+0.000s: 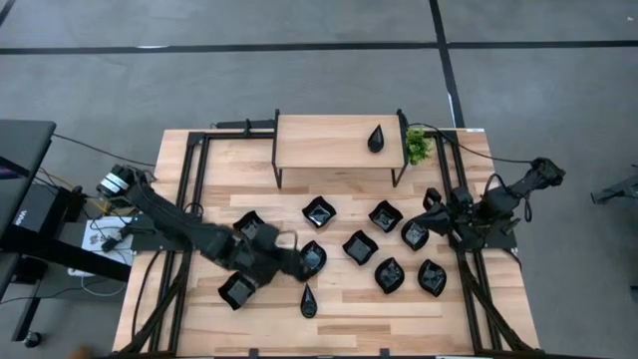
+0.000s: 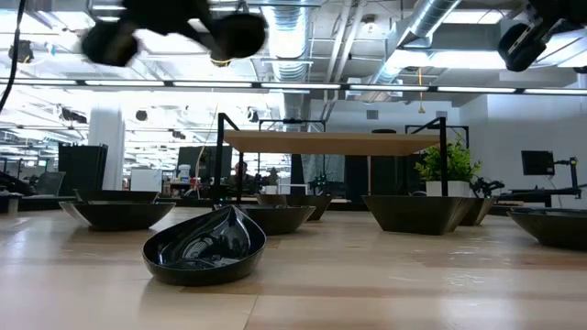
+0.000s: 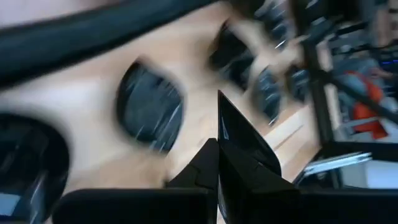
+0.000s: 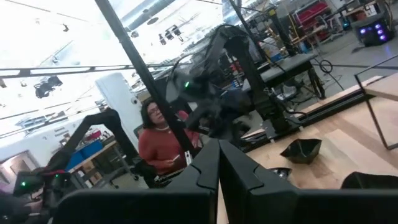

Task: Pick & Place Mini shaped plates
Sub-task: Stack the drop-shaped plate on top of the other drop-shaped plates on the shelf

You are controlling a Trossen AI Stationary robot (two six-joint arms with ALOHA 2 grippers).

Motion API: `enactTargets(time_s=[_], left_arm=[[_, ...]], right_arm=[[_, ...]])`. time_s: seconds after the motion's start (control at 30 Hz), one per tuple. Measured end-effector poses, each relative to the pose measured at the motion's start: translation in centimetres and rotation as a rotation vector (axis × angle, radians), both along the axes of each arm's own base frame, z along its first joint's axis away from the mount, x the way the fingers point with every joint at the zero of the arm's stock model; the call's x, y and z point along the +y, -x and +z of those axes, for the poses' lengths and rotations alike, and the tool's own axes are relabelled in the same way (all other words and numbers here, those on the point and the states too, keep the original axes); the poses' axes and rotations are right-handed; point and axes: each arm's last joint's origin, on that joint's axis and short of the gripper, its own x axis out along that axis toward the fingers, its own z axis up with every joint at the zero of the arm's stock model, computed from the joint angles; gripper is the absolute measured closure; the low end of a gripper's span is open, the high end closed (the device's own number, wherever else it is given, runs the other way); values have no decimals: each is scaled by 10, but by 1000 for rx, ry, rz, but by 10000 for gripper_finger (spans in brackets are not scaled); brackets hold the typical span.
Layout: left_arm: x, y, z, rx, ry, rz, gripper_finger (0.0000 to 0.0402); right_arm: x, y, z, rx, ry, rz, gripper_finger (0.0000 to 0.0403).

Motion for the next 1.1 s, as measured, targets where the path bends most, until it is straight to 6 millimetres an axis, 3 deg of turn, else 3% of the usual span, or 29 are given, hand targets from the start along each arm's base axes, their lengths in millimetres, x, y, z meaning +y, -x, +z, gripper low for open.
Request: enactTargets(time_s=[0.13,0.3,0.6,0.77,1.1], left_arm=[[34,-20,9,-59,-119,-13,395],[76,-39,26,-83,-265,-36,396],[129,-53,58,-86,-514,-44,396],[141,-57,67,-141,-591,-37,396],[140,-58,69,-119,-694,-40,395]], right_arm=[[7,-11,10,55,49,-13,401],[15,-31,39,130,178,-109,401],[17,-74,82,353,309,-295,377],[10,-105,92,468,355,-407,354],[-7,-160,102,565,420,-524,327]])
